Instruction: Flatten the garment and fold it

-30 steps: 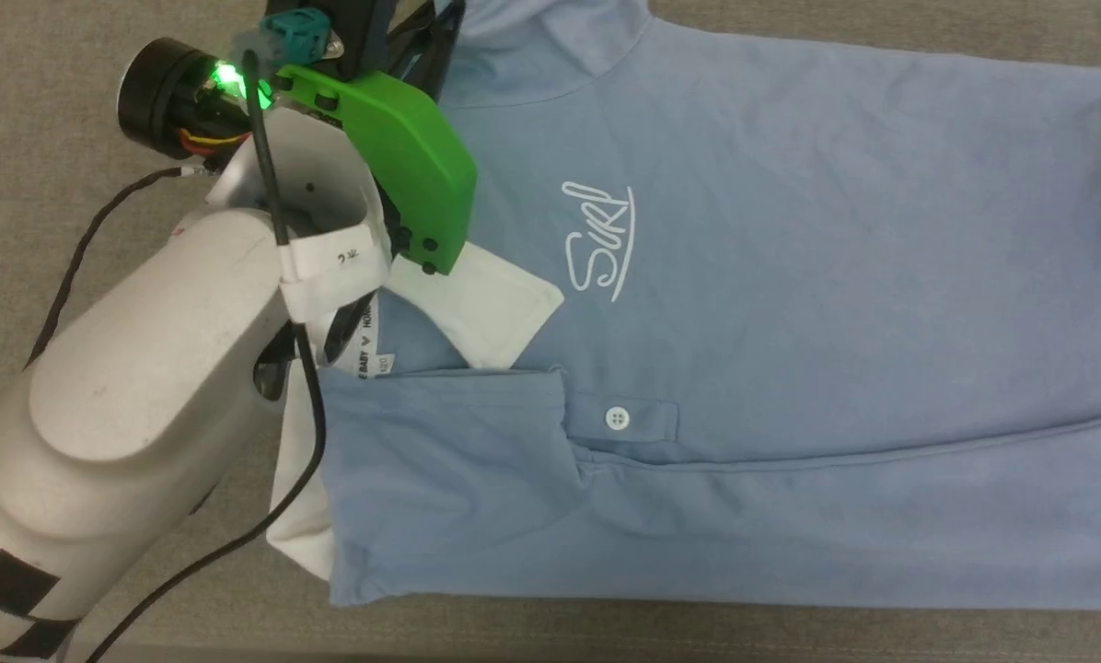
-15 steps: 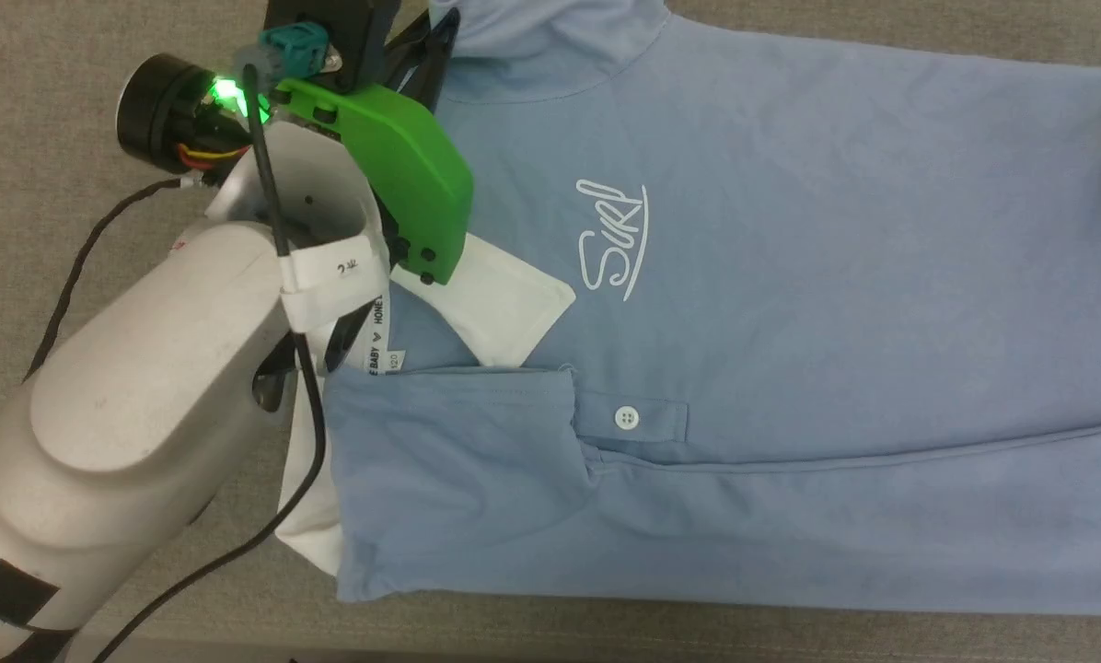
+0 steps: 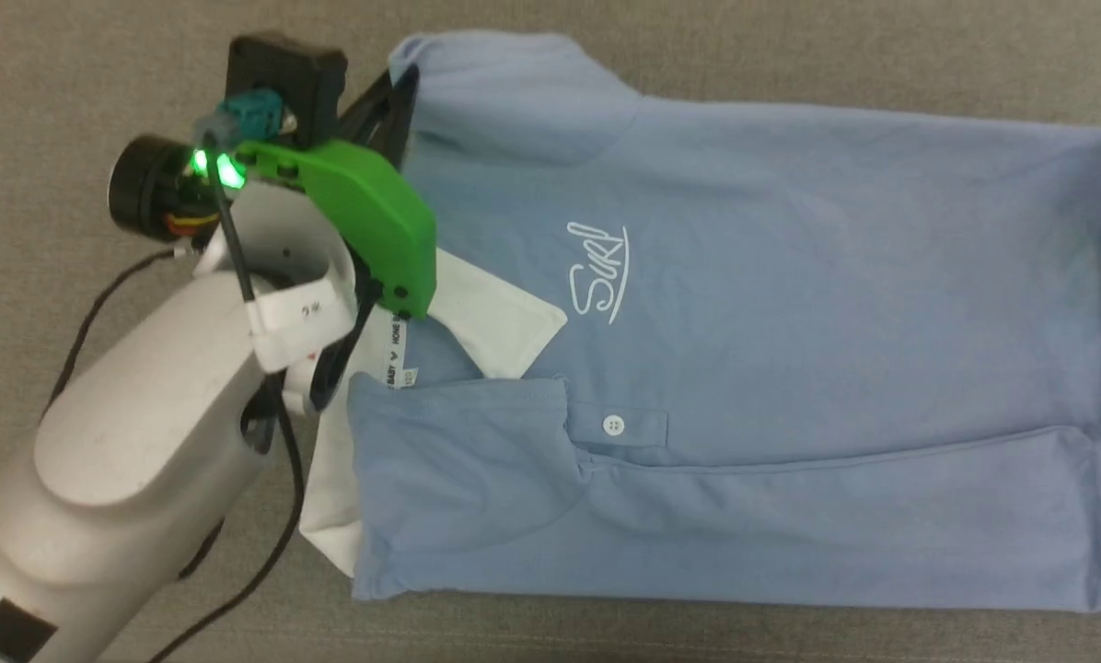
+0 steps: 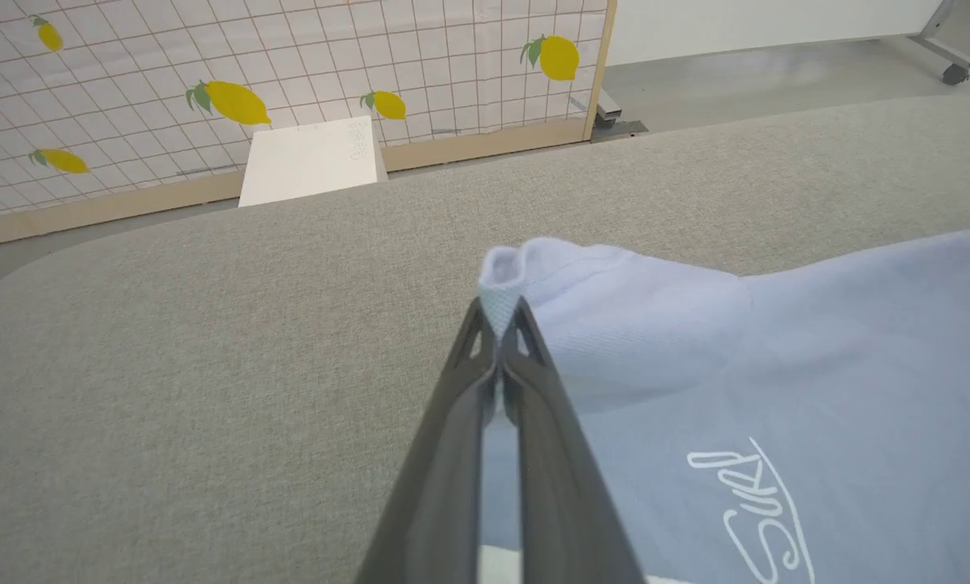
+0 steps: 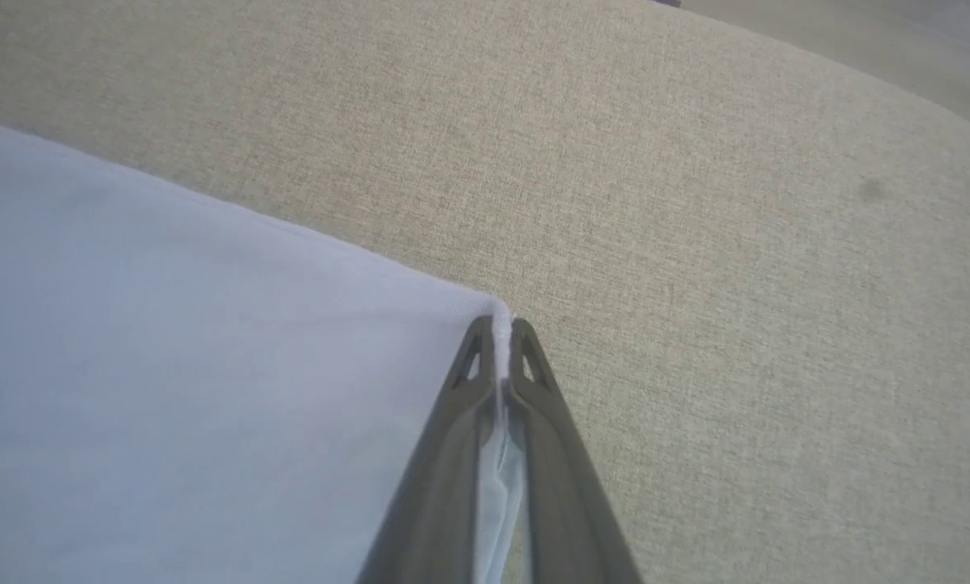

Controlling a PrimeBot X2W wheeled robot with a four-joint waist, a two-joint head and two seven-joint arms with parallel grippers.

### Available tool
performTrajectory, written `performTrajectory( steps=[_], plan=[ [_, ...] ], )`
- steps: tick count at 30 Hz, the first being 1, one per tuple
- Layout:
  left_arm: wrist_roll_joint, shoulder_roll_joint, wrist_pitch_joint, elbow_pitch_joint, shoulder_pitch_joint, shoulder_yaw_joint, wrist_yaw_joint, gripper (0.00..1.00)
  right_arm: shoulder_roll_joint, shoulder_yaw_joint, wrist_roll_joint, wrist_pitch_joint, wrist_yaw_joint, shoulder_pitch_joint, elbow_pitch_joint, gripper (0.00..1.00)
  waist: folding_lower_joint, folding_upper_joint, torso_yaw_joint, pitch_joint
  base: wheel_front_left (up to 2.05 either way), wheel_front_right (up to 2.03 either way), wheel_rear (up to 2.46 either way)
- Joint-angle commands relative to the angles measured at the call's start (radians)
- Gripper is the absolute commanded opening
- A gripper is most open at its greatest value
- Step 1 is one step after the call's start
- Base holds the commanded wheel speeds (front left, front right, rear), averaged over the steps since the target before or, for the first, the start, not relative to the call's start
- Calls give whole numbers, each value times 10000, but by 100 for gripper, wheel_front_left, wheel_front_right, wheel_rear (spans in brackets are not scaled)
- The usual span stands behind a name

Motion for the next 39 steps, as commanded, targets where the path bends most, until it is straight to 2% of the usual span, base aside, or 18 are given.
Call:
performTrajectory(
  steps=[1,11,18,24,27,37,38,39],
  plan=[
    [-159,136,-84,-96,319,57,102,0,-59,-35,114,-85,-17,322,-109,0,0,0,-22,-627,0,0,0],
    [-681,1164,63,-1338,2267,-104,450,0,-337,-422,681,-67,-17,2674,-730,0,0,0,175,-1720,0,0,0],
    [-1274,1953,481,-2209,3837,-378,782,0,-584,-384,633,198,-17,4108,-1202,0,0,0,321,-2160,0,0,0],
    [-1507,2558,903,-2402,4692,-840,679,0,-682,-317,490,338,-17,4880,-1352,0,0,0,405,-2221,0,0,0],
    [-1570,2631,960,-2240,4901,-1009,545,0,-655,-239,353,422,-17,5126,-1393,0,0,0,412,-2216,0,0,0],
    [-1499,2246,689,-1244,5086,-1394,106,0,-419,212,-85,556,-17,5372,-1372,0,0,0,285,-2123,0,0,0],
    [-1498,2194,655,-1158,5082,-1418,54,0,-379,231,-109,569,-17,5349,-1351,37,0,0,272,-2116,0,0,0],
    [-1503,2150,622,-1091,5076,-1425,22,0,-340,218,-106,573,-17,5333,-1317,100,0,0,265,-2117,0,0,0]
  ],
)
